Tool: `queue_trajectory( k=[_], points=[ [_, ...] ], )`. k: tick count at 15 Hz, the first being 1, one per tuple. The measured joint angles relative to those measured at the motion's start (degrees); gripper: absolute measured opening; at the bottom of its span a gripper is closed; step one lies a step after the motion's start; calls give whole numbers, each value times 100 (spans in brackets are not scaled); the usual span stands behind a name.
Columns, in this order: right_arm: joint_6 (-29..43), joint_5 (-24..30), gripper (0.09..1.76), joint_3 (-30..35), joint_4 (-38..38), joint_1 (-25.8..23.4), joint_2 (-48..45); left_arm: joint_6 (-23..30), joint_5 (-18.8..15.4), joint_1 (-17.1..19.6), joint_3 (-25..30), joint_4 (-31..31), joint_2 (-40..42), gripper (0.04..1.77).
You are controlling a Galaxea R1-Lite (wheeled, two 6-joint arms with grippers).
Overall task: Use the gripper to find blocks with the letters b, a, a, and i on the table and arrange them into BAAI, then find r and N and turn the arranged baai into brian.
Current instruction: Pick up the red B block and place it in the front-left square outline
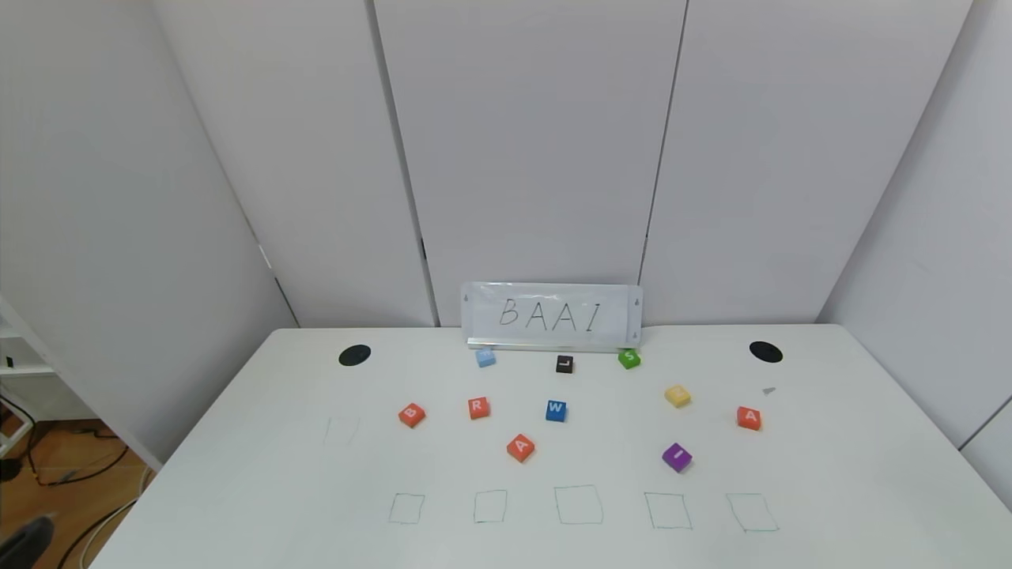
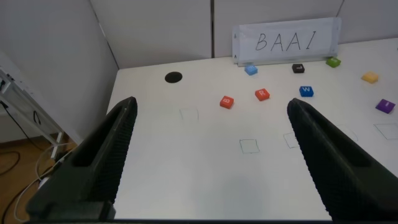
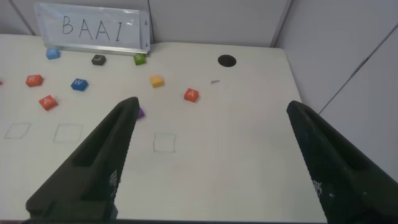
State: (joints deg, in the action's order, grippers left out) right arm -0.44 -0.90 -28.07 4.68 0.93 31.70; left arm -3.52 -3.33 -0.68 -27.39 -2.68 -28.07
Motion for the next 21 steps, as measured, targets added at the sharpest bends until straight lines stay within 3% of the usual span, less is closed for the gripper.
queue_trajectory(
  k=[13,19,21],
  points=[
    [-40,22,171,-2100,32,-260,3434,143,35,132,-1598,83,-3140,172],
    [-38,-363,171,-2371,40,-472,4278,143,22,219,-2039,66,-4318,172],
    [-35,-361,171,-2384,43,-508,4383,143,27,200,-2122,-196,-4552,172]
  ],
)
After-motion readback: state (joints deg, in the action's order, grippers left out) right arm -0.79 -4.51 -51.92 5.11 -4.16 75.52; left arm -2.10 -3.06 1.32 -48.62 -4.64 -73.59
